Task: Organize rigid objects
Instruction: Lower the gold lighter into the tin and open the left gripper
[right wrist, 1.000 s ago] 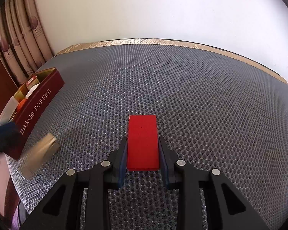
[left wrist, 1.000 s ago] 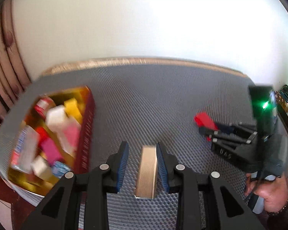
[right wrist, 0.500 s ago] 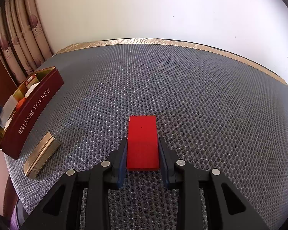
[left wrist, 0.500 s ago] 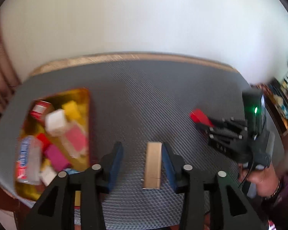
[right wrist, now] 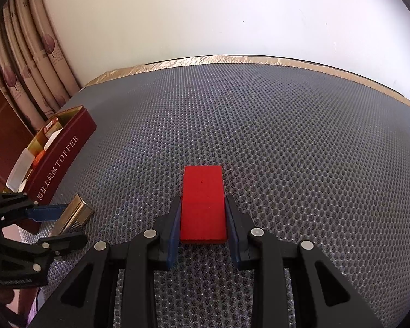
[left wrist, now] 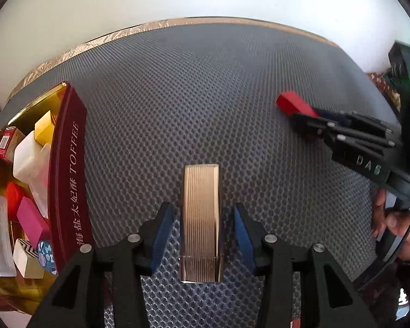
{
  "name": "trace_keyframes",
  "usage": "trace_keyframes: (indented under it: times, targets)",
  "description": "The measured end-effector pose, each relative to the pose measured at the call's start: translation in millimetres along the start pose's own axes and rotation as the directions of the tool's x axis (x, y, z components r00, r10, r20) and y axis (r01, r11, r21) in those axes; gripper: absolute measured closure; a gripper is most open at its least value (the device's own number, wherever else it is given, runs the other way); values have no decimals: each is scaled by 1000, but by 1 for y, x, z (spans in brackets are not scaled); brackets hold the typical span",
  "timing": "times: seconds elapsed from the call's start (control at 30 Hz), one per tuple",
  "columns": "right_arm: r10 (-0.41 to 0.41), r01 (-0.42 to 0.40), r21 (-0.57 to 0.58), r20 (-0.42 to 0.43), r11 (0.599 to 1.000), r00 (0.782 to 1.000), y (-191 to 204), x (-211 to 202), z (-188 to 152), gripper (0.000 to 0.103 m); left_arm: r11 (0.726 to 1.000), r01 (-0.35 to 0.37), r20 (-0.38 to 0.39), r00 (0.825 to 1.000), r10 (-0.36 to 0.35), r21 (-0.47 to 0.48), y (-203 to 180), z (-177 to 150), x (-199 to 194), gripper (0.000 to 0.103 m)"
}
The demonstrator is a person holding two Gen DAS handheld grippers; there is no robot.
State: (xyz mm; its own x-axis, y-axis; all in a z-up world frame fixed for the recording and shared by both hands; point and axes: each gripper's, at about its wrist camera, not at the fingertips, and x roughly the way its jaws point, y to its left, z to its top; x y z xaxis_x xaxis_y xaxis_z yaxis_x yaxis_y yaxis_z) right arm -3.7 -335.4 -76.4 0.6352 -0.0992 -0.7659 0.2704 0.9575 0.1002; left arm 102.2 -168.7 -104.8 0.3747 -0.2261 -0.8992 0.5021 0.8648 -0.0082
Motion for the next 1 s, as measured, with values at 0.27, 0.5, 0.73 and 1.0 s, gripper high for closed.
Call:
trace_keyframes:
  times: [0.27, 0.5, 0.73, 1.0]
  targets:
    - [-1, 1, -1, -1, 1000, 1000, 2, 0, 1, 76, 995, -13, 134, 991, 26, -96, 5, -5, -61, 74]
    - [-14, 13, -9, -2, 1000, 1000, 7, 1, 0, 76, 963, -113, 147, 977, 152, -244, 76, 2, -104, 74]
    - [-23, 23, -12, -3, 1000, 1000, 10, 2, 1, 76, 930, -197, 85, 969, 233, -309, 144, 5, -86, 74]
    - [-26, 26, -13, -3, 1000, 1000, 13, 3, 1, 76, 921, -205, 66, 969, 239, -332, 166, 6, -48, 74]
